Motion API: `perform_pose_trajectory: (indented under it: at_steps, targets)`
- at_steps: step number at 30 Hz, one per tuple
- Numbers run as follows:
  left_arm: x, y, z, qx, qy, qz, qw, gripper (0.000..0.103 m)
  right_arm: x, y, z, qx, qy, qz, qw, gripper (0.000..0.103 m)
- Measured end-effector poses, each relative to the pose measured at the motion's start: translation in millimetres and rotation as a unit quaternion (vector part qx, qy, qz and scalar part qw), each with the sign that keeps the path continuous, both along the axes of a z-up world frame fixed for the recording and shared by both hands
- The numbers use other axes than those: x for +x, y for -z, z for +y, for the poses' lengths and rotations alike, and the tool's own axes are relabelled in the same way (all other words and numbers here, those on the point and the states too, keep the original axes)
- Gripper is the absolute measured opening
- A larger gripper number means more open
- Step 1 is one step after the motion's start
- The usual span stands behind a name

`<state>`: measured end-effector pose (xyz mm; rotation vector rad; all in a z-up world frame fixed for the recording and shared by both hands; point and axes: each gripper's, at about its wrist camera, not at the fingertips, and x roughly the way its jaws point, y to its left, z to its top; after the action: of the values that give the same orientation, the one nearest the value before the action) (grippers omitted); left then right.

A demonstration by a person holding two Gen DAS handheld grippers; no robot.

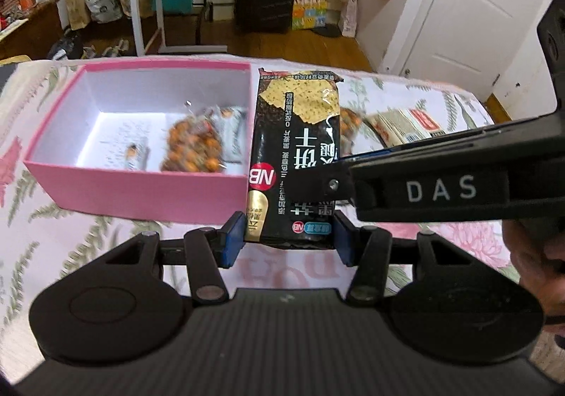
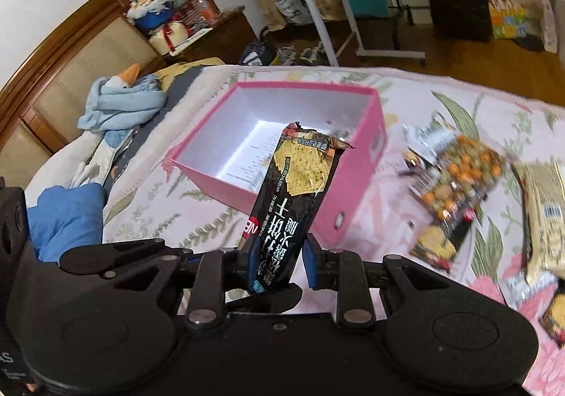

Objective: Organize snacks
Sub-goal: 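Lift the black cracker pack with the right gripper toward the pink box, then open the right gripper to drop the cracker pack into the pink box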

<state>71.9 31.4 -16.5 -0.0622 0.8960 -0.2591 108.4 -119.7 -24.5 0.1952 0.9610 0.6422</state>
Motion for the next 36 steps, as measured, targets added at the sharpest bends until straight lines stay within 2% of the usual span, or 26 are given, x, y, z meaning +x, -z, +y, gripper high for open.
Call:
perform_pose_trajectory:
  at_steps: [7,13,22,25,27,29,33,36]
  targets:
    - [35,-8,48,-0.010,-0.017,-0.008,0.9998,0.051,33,-10,43,0.003,-0.010,-0.015,1.000,0.030]
    - [84,8,94,-0.013,-0.034,-0.007,0.9993,0.051,77,-1,87,0.004,-0.021,-0.022,1.000,0.030]
    - [151,65,122,0.000,-0.046,0.070,0.9965,0.051,139,53,130,-0.005,-0.037,0.042,0.998,0.030]
    - [160,75,118,0.018,-0.045,0.074,0.9961,0.050,147,70,134,-0.005,-0.034,0.063,0.997,0.030]
    - [160,78,114,0.026,-0.052,0.074,0.9956,0.055,149,79,133,0.000,-0.031,0.076,0.997,0.032]
    - [159,80,113,0.022,-0.052,0.074,0.9957,0.055,149,82,132,-0.003,-0.023,0.073,0.997,0.032]
    - [148,78,114,0.010,-0.058,0.072,0.9957,0.056,138,72,114,-0.025,-0.019,0.050,0.998,0.034]
    - [134,67,111,0.004,-0.057,0.058,0.9967,0.056,126,53,84,-0.030,-0.010,0.028,0.999,0.036]
